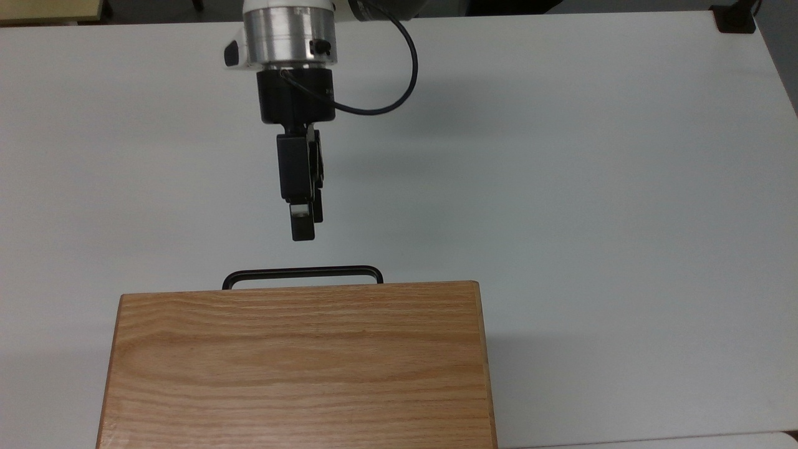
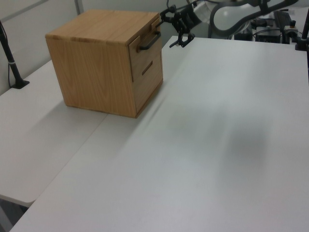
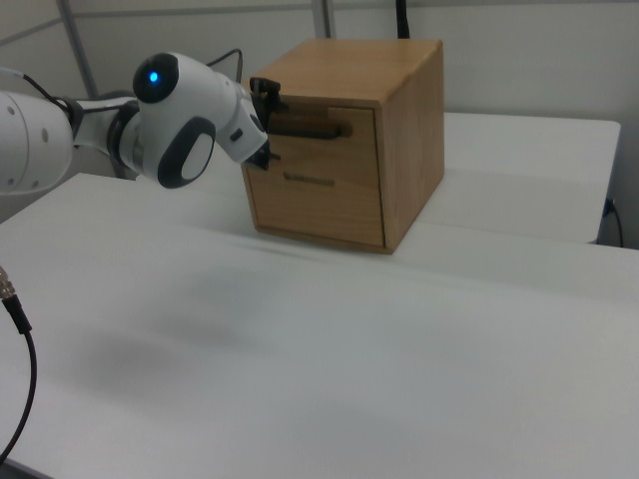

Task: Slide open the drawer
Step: 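Move the gripper toward the black handle of the upper drawer, then close the gripper around the black bar handle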

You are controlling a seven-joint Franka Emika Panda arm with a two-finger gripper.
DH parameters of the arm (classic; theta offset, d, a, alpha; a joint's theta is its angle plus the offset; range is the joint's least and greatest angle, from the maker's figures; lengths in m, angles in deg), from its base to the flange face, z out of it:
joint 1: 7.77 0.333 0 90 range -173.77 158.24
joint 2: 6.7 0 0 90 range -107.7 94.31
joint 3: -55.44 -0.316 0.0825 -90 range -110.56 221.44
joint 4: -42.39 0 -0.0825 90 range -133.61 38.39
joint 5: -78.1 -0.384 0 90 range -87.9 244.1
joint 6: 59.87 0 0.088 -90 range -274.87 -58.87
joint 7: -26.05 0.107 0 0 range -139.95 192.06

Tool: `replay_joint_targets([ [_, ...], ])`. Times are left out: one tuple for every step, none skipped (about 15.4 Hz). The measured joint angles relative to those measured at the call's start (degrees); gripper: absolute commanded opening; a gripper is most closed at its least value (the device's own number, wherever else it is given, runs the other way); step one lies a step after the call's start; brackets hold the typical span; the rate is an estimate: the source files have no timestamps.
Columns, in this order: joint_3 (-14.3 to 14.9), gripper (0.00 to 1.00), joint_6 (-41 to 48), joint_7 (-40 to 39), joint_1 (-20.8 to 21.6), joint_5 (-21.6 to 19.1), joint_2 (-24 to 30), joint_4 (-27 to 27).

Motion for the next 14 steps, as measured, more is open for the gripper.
replay_joint_targets([
  [-0.01,0.78,-0.48,0.02,0.06,-0.05,-0.44,-0.07],
  [-0.01,0.72,-0.65,0.12,0.03,-0.09,-0.84,0.0],
  [-0.01,0.69,-0.67,0.15,-0.05,-0.09,-1.21,0.07],
  [0.0,0.69,-0.67,0.16,-0.16,-0.09,-1.64,0.16],
  [0.01,0.69,-0.75,0.17,-0.24,-0.09,-2.1,0.44],
  [0.01,0.69,-0.81,0.17,-0.32,-0.09,-2.57,0.92],
  [0.02,0.69,-0.81,0.18,-0.42,-0.09,-3.06,1.58],
  [0.04,0.69,-0.83,0.18,-0.5,-0.09,-3.44,2.23],
  [0.04,0.69,-0.83,0.18,-0.58,-0.09,-3.78,3.02],
  [0.04,0.69,-0.83,0.18,-0.63,-0.09,-4.13,3.77],
  [0.04,0.66,-0.83,0.18,-0.7,-0.09,-4.57,4.72],
  [0.04,0.58,-0.83,0.18,-0.73,-0.09,-4.88,5.13],
  [0.04,0.46,-0.83,0.18,-0.73,-0.09,-5.42,5.68],
  [0.03,0.31,-0.83,0.18,-0.73,-0.09,-6.09,6.33],
])
